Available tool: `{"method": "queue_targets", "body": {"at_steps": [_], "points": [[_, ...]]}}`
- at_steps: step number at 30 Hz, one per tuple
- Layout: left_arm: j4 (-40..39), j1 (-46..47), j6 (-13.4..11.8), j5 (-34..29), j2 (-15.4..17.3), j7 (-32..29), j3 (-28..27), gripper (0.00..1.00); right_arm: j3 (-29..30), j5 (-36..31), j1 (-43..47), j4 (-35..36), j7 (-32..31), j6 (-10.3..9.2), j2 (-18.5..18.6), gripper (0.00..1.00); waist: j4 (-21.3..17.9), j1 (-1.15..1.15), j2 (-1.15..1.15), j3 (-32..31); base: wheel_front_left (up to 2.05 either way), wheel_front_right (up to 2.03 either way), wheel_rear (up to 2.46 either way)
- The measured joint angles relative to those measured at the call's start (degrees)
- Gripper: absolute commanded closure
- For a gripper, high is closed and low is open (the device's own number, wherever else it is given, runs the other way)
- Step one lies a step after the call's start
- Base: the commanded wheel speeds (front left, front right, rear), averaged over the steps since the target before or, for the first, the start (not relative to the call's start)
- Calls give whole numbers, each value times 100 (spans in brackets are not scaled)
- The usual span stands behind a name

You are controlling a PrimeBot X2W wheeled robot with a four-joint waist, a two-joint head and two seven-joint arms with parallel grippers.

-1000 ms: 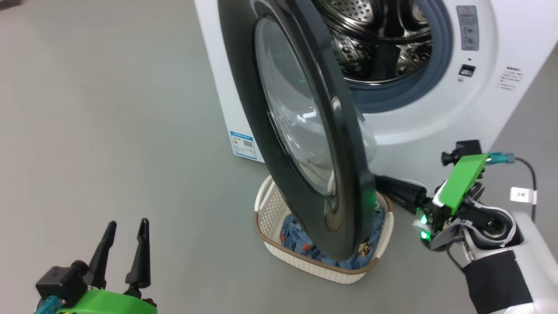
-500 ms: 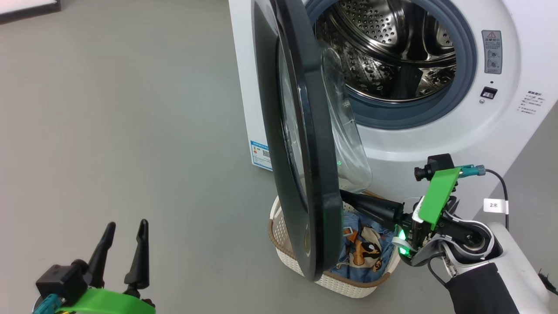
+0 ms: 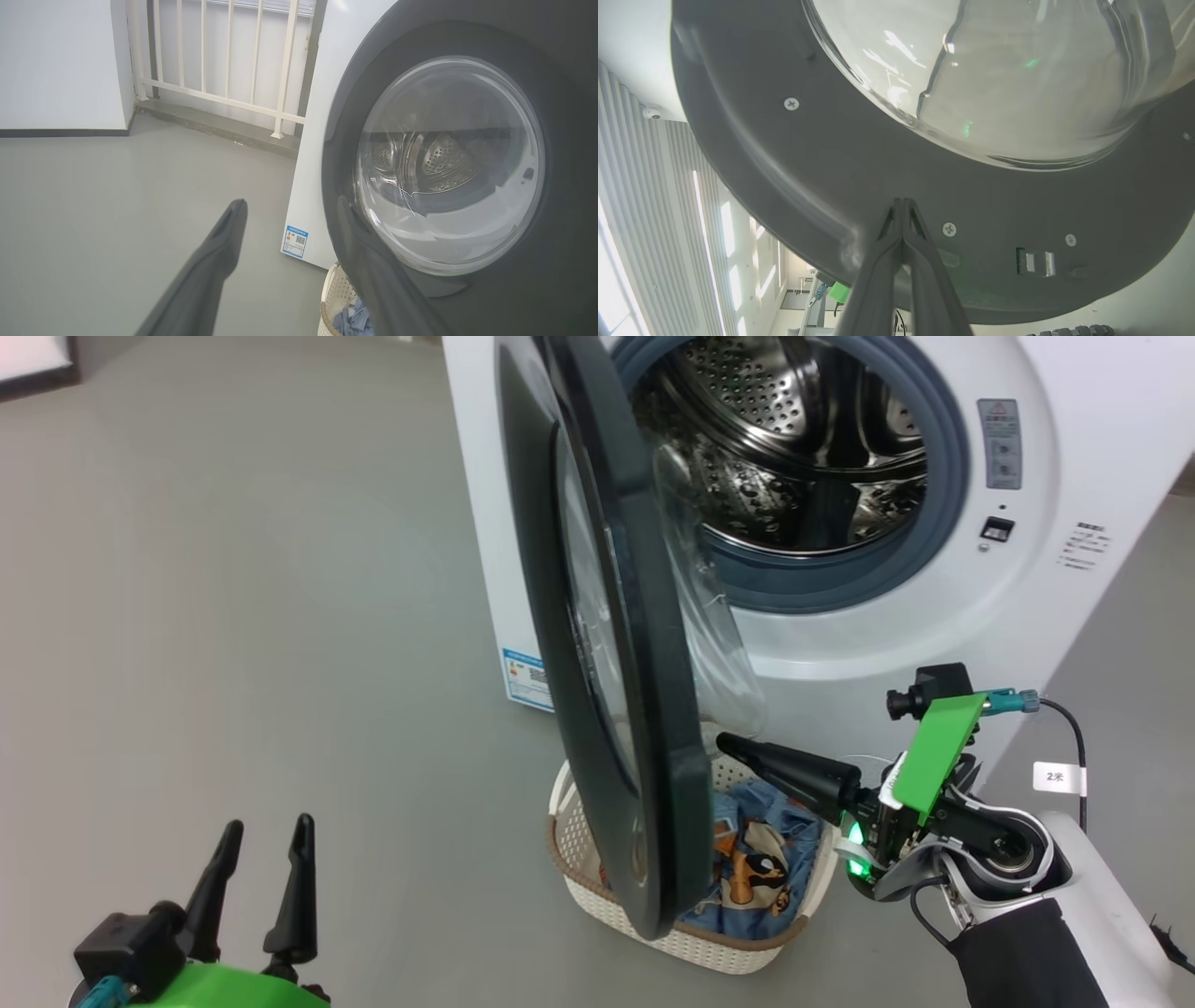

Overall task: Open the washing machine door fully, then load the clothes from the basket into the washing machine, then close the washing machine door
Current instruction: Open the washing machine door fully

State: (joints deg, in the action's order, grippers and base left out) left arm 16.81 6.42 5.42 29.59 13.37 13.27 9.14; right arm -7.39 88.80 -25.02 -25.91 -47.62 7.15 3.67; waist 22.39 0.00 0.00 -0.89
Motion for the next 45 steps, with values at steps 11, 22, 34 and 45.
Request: {"method": "queue_targets", "body": {"at_steps": [11,22,34,45], "points": [[-53,-88,-3,52,-9,10,8,0,-25,-635,0,627,731,0,171,0,-496,0,0,-38,0,0,0],[-103,-90,-43,102,-15,43,-16,0,-471,-1749,238,1593,2488,0,558,0,-1139,0,0,-28,0,0,0],[-211,-104,-96,102,-52,87,-68,0,-957,-3036,652,1813,4420,0,1143,0,-1692,0,0,-17,0,0,0],[-313,-302,-103,103,-31,96,-227,0,-757,-4408,1067,1290,5706,1,1141,0,-1941,0,0,-21,0,0,0]]}}
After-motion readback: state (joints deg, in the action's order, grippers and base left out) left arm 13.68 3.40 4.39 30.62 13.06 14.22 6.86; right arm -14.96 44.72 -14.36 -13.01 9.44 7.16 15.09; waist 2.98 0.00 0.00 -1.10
